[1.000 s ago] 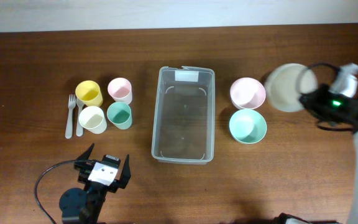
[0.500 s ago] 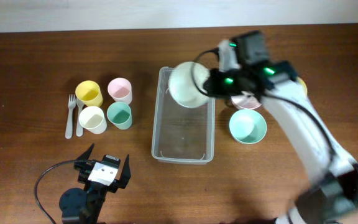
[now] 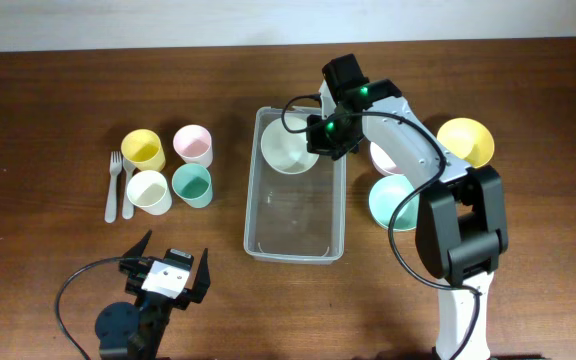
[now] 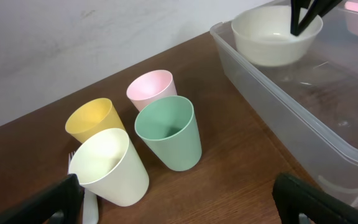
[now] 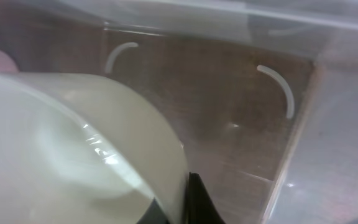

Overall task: Pack container
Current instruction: 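Carry the cream bowl into the container and release it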

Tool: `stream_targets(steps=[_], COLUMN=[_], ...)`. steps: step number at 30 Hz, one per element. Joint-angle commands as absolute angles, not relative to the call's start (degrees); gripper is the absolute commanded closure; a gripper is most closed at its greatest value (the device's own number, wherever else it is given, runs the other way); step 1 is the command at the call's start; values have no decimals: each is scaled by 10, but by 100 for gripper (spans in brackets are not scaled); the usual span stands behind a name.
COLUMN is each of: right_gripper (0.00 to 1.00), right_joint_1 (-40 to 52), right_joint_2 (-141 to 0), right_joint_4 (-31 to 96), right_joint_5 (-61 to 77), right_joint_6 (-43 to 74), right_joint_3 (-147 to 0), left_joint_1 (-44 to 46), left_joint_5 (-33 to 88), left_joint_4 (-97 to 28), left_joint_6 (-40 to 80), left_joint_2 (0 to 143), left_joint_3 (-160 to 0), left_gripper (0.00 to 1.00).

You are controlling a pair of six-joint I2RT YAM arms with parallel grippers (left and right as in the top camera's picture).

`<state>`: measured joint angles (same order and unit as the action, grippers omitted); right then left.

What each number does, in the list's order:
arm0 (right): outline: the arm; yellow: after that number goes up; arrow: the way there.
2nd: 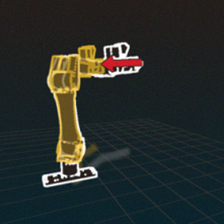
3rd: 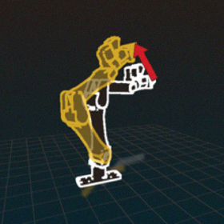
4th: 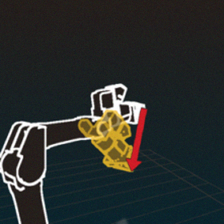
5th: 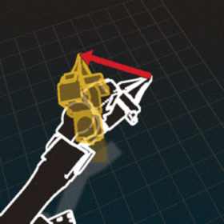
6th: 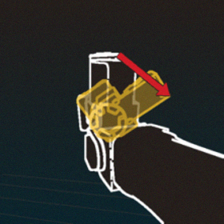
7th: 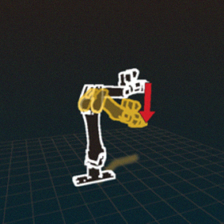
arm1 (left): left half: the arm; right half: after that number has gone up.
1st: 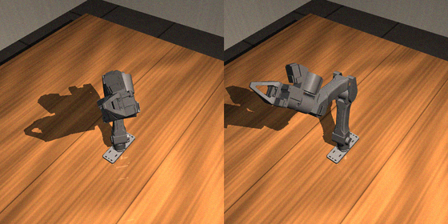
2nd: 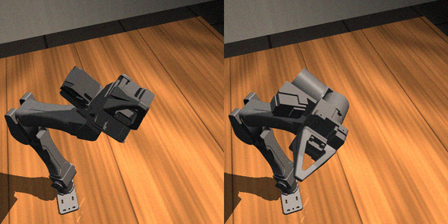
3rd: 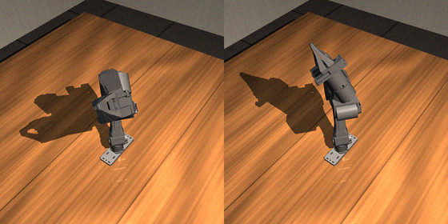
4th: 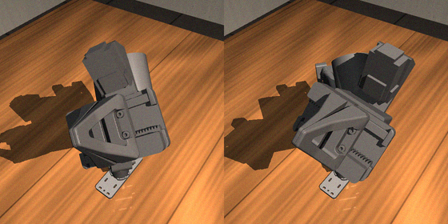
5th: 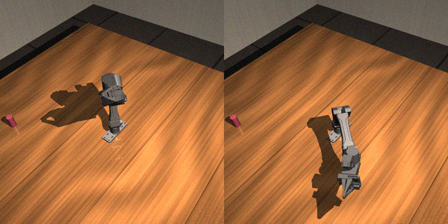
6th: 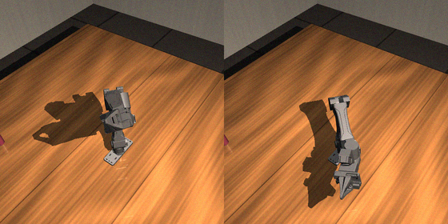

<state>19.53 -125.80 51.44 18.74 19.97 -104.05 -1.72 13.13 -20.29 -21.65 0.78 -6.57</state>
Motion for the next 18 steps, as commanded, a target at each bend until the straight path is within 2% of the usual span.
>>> stream_targets(steps=[1, 3, 7, 12, 13, 15, 18], right_gripper=[70, 53, 52, 51, 49, 38, 33], right_joint_1=[195, 195, 190, 137, 127, 93, 23], right_joint_2=[-1267, -1262, -1237, -1146, -1134, -1103, -1081], right_joint_4=[515, 511, 521, 576, 583, 598, 635], right_joint_5=[169, 180, 192, 188, 185, 168, 125], right_joint_6=[205, 170, 133, 133, 133, 133, 138], right_joint_3=[-1061, -1062, -1080, -1136, -1139, -1141, -1141], left_joint_1=[-15, -15, -15, -15, -15, -15, -15], left_joint_5=[138, 138, 138, 138, 138, 138, 138], left_joint_4=[-202, -202, -202, -202, -202, -202, -202], left_joint_6=[-211, -211, -211, -211, -211, -211, -211], left_joint_2=[4, 4, 4, 4, 4, 4, 4], left_joint_3=[-62, -62, -62, -62, -62, -62, -62], left_gripper=[0, 0, 0, 0, 0, 0, 0])
